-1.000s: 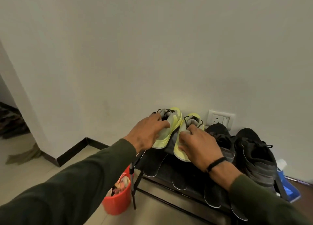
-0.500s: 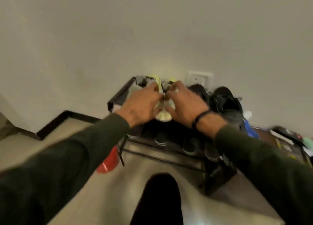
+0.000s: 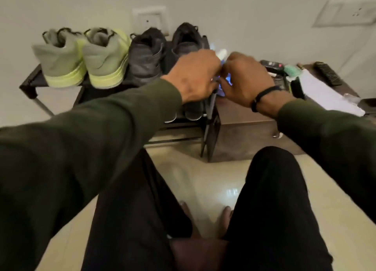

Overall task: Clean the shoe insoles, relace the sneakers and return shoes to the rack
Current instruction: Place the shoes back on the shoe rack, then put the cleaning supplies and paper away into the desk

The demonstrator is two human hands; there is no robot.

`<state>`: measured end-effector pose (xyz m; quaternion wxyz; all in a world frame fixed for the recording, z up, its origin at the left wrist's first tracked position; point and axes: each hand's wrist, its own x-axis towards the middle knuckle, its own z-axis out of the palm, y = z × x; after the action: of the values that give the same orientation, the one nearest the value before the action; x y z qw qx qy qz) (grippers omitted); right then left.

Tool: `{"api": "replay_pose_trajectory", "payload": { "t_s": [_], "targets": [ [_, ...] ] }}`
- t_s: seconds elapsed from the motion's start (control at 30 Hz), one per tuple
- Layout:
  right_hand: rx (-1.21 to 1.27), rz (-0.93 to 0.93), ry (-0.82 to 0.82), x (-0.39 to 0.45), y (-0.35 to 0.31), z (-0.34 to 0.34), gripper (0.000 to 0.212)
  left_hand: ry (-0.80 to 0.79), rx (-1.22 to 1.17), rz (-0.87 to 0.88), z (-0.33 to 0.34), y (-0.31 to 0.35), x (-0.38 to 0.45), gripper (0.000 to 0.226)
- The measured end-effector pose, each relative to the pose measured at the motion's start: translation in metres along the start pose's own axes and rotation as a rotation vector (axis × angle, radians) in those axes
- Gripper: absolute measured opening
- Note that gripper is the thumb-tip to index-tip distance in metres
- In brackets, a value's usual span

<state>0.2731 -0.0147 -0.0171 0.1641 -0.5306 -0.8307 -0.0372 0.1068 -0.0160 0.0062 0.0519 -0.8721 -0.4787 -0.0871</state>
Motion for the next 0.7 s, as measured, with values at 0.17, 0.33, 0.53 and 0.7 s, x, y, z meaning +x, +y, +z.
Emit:
{"api": "replay_pose_trajectory", "payload": {
  "t_s": [0.17,0.33,0.53,0.7],
  "targets": [
    [-0.006,0.101,-0.023,-0.039,0.055,-0.009,0.021,-0.039,-0.09,0.05,0.025,0.055,0.027,0.035],
    [-0.025,0.207,-0.032,-0.075,0.103,-0.01,0.021,-0.096,-0.099,0.117,0.05,0.095,0.051,0.041],
    [-0.032,0.413,-0.122,-0.125,0.17,0.03,0.018,-0.212,-0.125,0.139,0.095,0.136,0.072,0.044],
    [0.007,0.625,-0.284,-0.175,0.218,0.1,0.014,-0.353,-0.137,0.167,0.142,0.157,0.082,0.047]
  ]
}}
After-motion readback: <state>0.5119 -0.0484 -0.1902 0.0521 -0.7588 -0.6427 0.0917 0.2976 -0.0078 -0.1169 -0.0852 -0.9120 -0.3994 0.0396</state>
